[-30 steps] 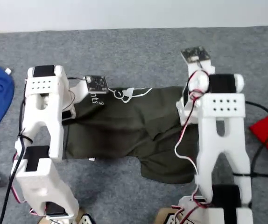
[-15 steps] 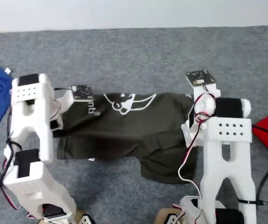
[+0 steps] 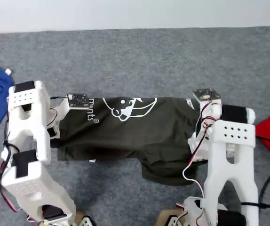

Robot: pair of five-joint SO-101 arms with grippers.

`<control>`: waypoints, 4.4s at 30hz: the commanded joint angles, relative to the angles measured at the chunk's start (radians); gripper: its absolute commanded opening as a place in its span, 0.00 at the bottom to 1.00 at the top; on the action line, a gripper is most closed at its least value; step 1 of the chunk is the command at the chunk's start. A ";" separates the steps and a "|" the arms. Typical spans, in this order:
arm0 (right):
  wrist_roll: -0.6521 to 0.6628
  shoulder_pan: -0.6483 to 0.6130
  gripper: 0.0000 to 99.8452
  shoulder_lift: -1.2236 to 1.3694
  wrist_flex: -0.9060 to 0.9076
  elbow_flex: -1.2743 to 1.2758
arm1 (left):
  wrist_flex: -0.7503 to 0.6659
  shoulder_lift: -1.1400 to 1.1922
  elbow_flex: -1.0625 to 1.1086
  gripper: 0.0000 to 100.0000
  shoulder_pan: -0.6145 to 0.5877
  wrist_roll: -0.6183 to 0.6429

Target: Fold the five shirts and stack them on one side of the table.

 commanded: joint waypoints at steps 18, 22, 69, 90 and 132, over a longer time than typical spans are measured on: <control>0.127 0.012 0.34 -0.035 -0.111 0.057 | 0.026 0.066 -0.090 0.11 0.002 0.009; 0.130 0.007 0.34 -0.044 -0.111 0.041 | 0.026 0.061 -0.156 0.12 0.002 0.028; -0.106 -0.515 0.40 0.131 -0.093 0.032 | -0.023 0.069 -0.217 0.12 0.141 0.101; -0.196 -0.538 0.40 0.133 -0.246 0.040 | -0.021 0.068 -0.217 0.12 0.143 0.146; -0.259 -0.711 0.16 0.481 -0.357 -0.002 | -0.023 0.069 -0.216 0.05 0.110 0.146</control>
